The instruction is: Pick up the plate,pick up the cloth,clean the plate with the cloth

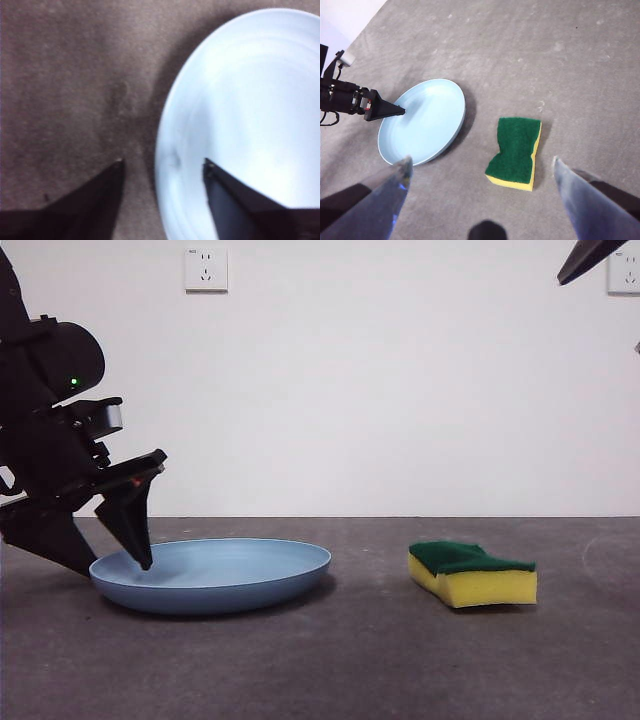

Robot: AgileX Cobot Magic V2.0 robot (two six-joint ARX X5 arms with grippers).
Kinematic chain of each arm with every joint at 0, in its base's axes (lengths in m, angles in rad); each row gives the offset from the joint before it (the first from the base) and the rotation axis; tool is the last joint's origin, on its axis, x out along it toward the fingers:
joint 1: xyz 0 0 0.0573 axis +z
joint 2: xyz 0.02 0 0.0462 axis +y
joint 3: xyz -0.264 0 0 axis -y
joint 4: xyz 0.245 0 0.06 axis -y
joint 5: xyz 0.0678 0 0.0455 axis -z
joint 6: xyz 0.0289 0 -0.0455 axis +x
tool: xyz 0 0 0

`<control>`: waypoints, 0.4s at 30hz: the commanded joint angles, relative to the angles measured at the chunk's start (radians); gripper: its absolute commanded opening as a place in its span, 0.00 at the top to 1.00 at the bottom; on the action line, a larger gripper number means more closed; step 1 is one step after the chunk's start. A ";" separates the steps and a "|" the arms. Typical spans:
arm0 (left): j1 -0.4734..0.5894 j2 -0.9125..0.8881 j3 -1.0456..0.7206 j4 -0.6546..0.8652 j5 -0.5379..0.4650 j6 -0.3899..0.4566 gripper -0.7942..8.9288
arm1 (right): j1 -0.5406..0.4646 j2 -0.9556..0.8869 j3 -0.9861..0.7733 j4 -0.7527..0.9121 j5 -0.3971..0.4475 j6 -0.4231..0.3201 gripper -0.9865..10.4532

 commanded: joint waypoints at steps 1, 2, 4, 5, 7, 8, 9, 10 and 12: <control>-0.011 0.012 -0.005 -0.008 -0.001 0.038 0.87 | 0.001 0.005 0.005 -0.001 0.002 -0.009 0.50; -0.013 0.012 -0.005 -0.008 0.000 0.053 0.93 | 0.001 0.008 0.005 -0.003 0.002 -0.009 0.50; -0.016 0.012 -0.005 -0.006 -0.001 0.064 0.93 | 0.001 0.014 0.005 -0.004 0.002 -0.009 0.50; -0.016 0.012 -0.005 -0.005 0.002 0.075 0.93 | 0.001 0.019 0.005 -0.004 0.002 -0.011 0.50; -0.017 0.002 -0.005 -0.016 0.005 0.082 0.93 | 0.003 0.032 0.007 -0.003 0.002 -0.013 0.50; -0.017 -0.011 -0.005 -0.030 0.005 0.090 0.93 | 0.005 0.042 0.011 -0.004 0.002 -0.013 0.50; -0.017 -0.027 -0.005 -0.045 0.005 0.104 0.93 | 0.012 0.059 0.018 -0.005 0.002 -0.013 0.50; -0.017 -0.048 -0.005 -0.061 0.005 0.112 0.93 | 0.019 0.074 0.026 -0.009 0.003 -0.013 0.50; -0.018 -0.109 -0.005 -0.101 0.003 0.133 0.93 | 0.041 0.114 0.048 -0.016 0.018 -0.013 0.51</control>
